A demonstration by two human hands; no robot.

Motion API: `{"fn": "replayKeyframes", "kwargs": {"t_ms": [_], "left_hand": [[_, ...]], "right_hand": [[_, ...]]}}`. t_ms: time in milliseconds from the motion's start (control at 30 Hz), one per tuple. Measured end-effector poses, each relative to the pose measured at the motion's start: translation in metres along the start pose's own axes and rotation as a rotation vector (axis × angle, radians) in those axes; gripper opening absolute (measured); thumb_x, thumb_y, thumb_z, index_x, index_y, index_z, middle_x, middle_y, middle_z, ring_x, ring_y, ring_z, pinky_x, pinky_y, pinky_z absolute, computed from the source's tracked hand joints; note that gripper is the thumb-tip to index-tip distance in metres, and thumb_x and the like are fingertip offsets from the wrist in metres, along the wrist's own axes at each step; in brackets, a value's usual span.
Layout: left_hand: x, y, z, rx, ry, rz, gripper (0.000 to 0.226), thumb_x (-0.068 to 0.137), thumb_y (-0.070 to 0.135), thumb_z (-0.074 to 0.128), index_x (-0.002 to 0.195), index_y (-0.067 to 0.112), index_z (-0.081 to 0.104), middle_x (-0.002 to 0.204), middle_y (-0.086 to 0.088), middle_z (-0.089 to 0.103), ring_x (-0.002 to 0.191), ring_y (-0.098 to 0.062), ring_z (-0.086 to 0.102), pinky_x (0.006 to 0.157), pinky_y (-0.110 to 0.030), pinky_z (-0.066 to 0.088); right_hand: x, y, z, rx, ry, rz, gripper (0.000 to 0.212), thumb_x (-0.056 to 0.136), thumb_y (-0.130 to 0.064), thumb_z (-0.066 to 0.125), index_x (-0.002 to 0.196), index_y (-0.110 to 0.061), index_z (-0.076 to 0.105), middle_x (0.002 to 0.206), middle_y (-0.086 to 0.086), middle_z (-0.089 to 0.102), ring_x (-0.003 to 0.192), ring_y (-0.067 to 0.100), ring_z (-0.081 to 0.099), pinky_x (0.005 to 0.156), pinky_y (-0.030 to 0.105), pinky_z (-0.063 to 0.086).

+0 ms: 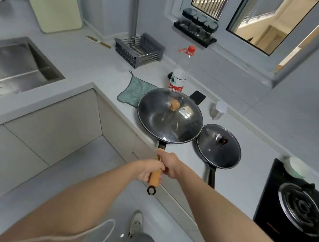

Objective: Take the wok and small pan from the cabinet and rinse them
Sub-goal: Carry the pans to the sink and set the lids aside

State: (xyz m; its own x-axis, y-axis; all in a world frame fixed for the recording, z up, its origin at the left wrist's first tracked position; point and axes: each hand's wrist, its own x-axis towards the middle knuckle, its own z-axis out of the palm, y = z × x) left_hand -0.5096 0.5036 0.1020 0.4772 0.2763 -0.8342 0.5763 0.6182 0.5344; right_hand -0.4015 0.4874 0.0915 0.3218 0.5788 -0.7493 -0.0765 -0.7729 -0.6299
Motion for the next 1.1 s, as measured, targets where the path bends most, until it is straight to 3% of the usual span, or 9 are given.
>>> {"fn": "replayKeyframes", "kwargs": {"t_ms": [167,267,400,500,700,867,1000,1100], "left_hand": [[0.001,0.004,0.013,-0.057,0.130,0.082,0.008,0.096,0.013,0.054,0.098,0.006,0.052,0.070,-0.009,0.056,0.054,-0.016,0.060,0.046,-0.026,0.055],[-0.014,0.020,0.008,-0.070,0.145,0.090,0.005,0.094,0.011,0.056,0.096,0.007,0.054,0.067,-0.007,0.057,0.047,-0.014,0.060,0.048,-0.027,0.056],[-0.036,0.040,-0.002,-0.101,0.140,0.080,0.007,0.095,0.007,0.050,0.089,0.009,0.052,0.067,-0.006,0.059,0.052,-0.011,0.060,0.043,-0.022,0.052],[-0.045,0.048,-0.007,-0.114,0.128,0.011,0.012,0.096,0.005,0.048,0.086,0.006,0.052,0.051,-0.005,0.063,0.043,-0.009,0.062,0.043,-0.020,0.053],[-0.040,0.036,-0.004,-0.068,0.193,0.006,0.019,0.086,-0.007,0.041,0.074,0.009,0.044,0.067,-0.008,0.045,0.052,-0.015,0.043,0.035,-0.014,0.039],[-0.041,0.022,0.006,-0.125,0.302,0.071,0.019,0.077,-0.008,0.047,0.068,0.009,0.049,0.065,-0.008,0.048,0.052,-0.015,0.047,0.040,-0.020,0.041],[-0.057,-0.005,0.013,-0.163,0.273,0.121,0.019,0.083,-0.005,0.047,0.071,0.010,0.049,0.062,-0.006,0.047,0.050,-0.014,0.046,0.037,-0.018,0.040],[-0.079,-0.018,0.010,-0.146,0.278,0.133,0.018,0.079,-0.009,0.045,0.073,0.008,0.047,0.066,-0.008,0.047,0.051,-0.016,0.047,0.036,-0.016,0.039]], "right_hand": [[0.006,-0.013,0.002,0.169,-0.105,0.111,0.022,0.085,-0.020,0.060,0.065,-0.010,0.060,0.065,0.006,0.061,0.057,0.020,0.055,0.060,0.028,0.047],[0.002,-0.033,0.004,0.226,-0.149,0.109,0.019,0.086,-0.018,0.057,0.075,-0.005,0.066,0.073,0.007,0.069,0.061,0.021,0.063,0.065,0.029,0.054],[0.000,-0.062,0.009,0.360,-0.156,0.090,0.023,0.098,-0.016,0.051,0.082,-0.004,0.064,0.055,0.001,0.064,0.045,0.009,0.060,0.051,0.020,0.051],[-0.001,-0.071,0.017,0.406,-0.114,0.078,0.035,0.099,-0.027,0.057,0.068,-0.013,0.052,0.039,-0.004,0.048,0.031,0.006,0.044,0.036,0.016,0.040],[0.008,-0.061,0.026,0.393,-0.066,0.057,0.051,0.096,-0.027,0.059,0.050,-0.017,0.040,0.035,-0.001,0.040,0.029,0.012,0.040,0.036,0.019,0.036],[0.001,-0.048,0.026,0.315,-0.069,0.018,0.056,0.095,-0.018,0.057,0.044,-0.018,0.035,0.033,-0.001,0.036,0.029,0.012,0.037,0.041,0.022,0.035],[-0.025,-0.031,0.039,0.234,-0.045,0.008,0.051,0.095,-0.018,0.060,0.050,-0.018,0.035,0.035,-0.002,0.036,0.031,0.011,0.036,0.040,0.022,0.036],[-0.043,-0.025,0.053,0.206,-0.057,-0.013,0.056,0.095,-0.014,0.057,0.044,-0.019,0.035,0.034,-0.003,0.036,0.029,0.010,0.034,0.040,0.023,0.034]]}}
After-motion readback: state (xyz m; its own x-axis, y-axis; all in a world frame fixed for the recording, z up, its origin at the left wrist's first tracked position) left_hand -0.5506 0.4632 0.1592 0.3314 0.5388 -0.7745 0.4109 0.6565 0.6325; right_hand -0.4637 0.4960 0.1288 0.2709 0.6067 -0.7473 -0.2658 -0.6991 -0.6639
